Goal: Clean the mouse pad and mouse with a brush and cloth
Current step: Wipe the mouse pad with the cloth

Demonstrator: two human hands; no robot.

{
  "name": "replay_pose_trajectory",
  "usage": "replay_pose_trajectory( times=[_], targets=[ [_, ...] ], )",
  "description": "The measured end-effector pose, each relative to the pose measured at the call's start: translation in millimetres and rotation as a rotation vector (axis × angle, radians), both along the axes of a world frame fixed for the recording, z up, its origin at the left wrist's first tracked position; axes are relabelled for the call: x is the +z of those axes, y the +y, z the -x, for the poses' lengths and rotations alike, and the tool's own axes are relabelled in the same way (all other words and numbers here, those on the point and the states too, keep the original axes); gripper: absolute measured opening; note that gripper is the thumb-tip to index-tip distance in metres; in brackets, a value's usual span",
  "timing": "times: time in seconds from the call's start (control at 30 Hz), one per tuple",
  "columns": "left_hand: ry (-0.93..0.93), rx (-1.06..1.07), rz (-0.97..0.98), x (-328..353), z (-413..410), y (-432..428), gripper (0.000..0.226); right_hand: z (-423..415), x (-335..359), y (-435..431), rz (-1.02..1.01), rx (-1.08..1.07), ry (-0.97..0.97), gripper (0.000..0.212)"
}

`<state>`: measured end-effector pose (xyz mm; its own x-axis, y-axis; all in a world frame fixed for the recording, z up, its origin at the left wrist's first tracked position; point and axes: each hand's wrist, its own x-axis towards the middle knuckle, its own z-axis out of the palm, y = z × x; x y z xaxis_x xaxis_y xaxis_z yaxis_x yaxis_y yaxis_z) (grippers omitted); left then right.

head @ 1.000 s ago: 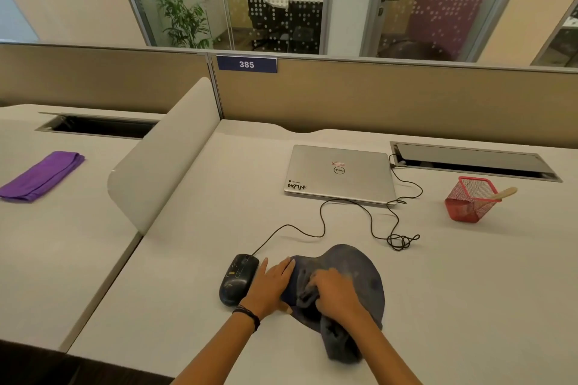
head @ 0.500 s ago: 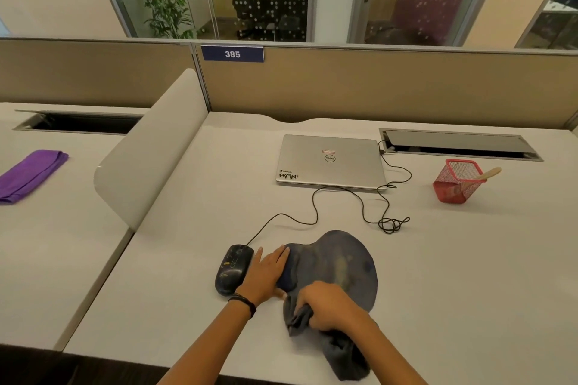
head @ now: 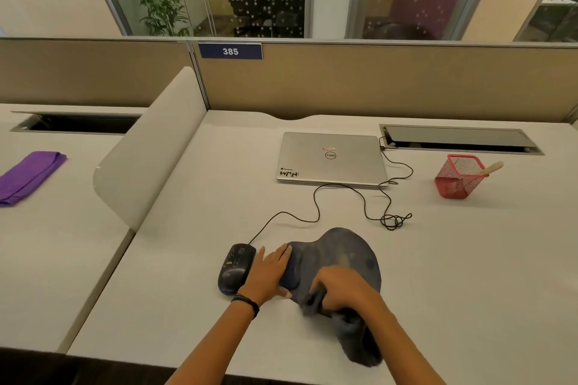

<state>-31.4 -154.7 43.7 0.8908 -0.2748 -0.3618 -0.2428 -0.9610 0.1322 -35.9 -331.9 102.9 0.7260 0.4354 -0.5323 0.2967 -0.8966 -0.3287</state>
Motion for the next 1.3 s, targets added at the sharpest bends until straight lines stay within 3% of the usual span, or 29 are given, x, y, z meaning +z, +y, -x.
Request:
replay_pose_trajectory(
  times=[0.1, 0.17, 0.27, 0.37, 0.53, 0.7, 0.8, 0.9, 1.0, 1.17, 1.3],
  targets=[
    [-0.003, 0.003, 0.021, 1.6, 1.3, -0.7, 0.097, -27.4, 9.0, 0.9, -0.032, -0.246, -0.217, 0.034],
    [-0.005, 0.007, 0.034, 1.8, 1.8, -0.3, 0.097, -42.6, 3.8, 4.9, -0.078, -0.199, -0.321, 0.043],
    [-0.023, 0.022, 0.085, 1.6, 2.2, -0.1, 0.099, -49.9, -13.5, 15.1, -0.062, 0.009, -0.267, 0.056],
    [-0.009, 0.058, 0.184, 5.3, 2.9, -1.5, 0.098, -47.3, -28.3, 21.2, 0.0, 0.047, -0.302, 0.06],
    [0.022, 0.059, 0.186, 7.1, 5.1, -1.2, 0.1, -46.7, -27.5, 25.2, 0.17, 0.035, -0.39, 0.039],
    [0.028, 0.059, 0.169, 6.0, 4.4, -0.3, 0.097, -61.2, -2.8, 9.6, 0.414, -0.045, -0.28, 0.03],
    [0.025, 0.053, 0.163, 5.5, 2.5, 0.2, 0.097, -66.2, 4.2, 2.9, 0.242, -0.052, -0.281, 0.033],
    [0.015, 0.049, 0.161, 2.6, 2.0, 0.1, 0.099, -62.8, -5.3, 6.7, 0.052, 0.017, -0.224, 0.053],
    [0.008, 0.05, 0.164, 0.9, 2.0, 0.8, 0.1, -52.8, -19.4, 12.5, 0.055, -0.038, -0.224, 0.053],
    [-0.008, 0.054, 0.185, 6.7, 5.0, 1.6, 0.095, -56.2, -14.8, 5.3, 0.18, -0.183, -0.195, 0.032],
    [-0.068, 0.076, 0.228, 2.5, 12.2, 6.5, 0.087, -68.6, -3.8, -16.2, 0.131, -0.221, -0.196, 0.037]
  ],
)
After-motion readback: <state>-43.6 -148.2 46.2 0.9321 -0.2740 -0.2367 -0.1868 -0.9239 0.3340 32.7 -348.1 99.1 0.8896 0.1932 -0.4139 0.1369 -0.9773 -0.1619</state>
